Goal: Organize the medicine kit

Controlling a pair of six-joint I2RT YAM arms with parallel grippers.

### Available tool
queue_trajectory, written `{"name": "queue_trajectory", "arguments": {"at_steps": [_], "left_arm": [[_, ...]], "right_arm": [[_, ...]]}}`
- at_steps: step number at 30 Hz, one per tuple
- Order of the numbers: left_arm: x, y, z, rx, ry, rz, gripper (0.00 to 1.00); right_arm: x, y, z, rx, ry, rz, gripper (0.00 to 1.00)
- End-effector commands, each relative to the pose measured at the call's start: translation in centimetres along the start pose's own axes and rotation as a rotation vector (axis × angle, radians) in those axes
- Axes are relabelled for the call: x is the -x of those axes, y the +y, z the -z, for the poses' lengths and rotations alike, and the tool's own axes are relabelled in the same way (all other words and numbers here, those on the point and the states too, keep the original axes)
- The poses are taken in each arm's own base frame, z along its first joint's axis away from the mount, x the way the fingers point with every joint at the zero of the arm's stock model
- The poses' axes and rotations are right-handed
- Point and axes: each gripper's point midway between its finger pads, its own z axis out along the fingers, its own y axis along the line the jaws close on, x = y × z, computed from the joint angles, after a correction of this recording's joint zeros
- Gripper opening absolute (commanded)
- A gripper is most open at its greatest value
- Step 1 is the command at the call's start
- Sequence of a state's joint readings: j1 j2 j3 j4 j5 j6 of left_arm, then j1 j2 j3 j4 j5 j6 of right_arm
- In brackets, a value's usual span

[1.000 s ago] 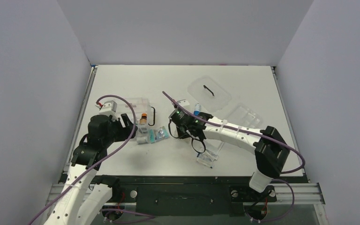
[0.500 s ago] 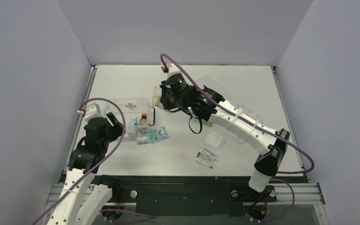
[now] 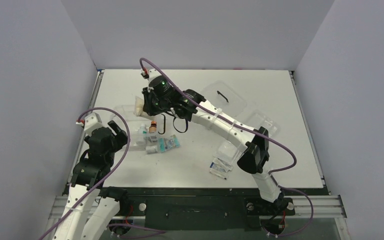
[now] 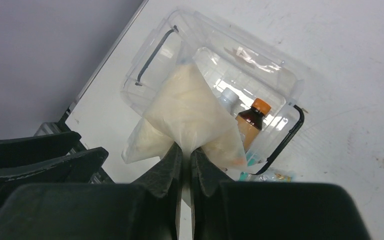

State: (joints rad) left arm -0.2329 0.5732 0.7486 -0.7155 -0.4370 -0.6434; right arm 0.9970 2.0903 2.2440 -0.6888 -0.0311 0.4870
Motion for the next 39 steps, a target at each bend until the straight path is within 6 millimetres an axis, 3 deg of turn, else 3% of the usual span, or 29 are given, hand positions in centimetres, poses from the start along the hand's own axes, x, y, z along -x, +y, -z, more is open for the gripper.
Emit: {"name": "queue_trajectory", "arguments": {"at_steps": [1, 9, 13, 19, 25, 32, 39], "left_arm": [[1.8, -0.4, 0.7, -0.009, -0.052, 0.03, 0.65], [1.7, -0.6, 0.8, -0.024, -0.05, 0.03, 0.65], [1.7, -0.6, 0.8, -0.024, -0.05, 0.029, 0.65], [1.8, -0.6, 0.8, -0.024, -0.052, 0.029, 0.65], [1.8, -0.7, 0.8, -0.028, -0.052, 0.03, 0.65], [1.6, -0.9, 0.7, -0.037, -0.043, 0.023, 0.66], [1.5, -0.9, 0.6, -0.037, -0.038, 0.02, 0.66]], "right_arm": [[2.0, 3.1, -0.5, 0.125, -0.068, -0.006, 0.0], [-0.9, 3.0, -5.8, 0.147, -0.014, -0.036, 0.0], [-2.6, 1.5, -8.4, 0.111, 0.014, -0.062, 0.0], [-3.7, -1.1, -10.3, 0.051, 0.033, -0.106, 0.0], [-4.8, -3.6, -10.8, 0.002, 0.063, -0.114, 0.0], [-6.6, -7.8, -10.4, -0.098, 0.124, -0.12, 0.0], [-7.0, -9.2, -9.2, -0.149, 0.133, -0.067, 0.0]]}}
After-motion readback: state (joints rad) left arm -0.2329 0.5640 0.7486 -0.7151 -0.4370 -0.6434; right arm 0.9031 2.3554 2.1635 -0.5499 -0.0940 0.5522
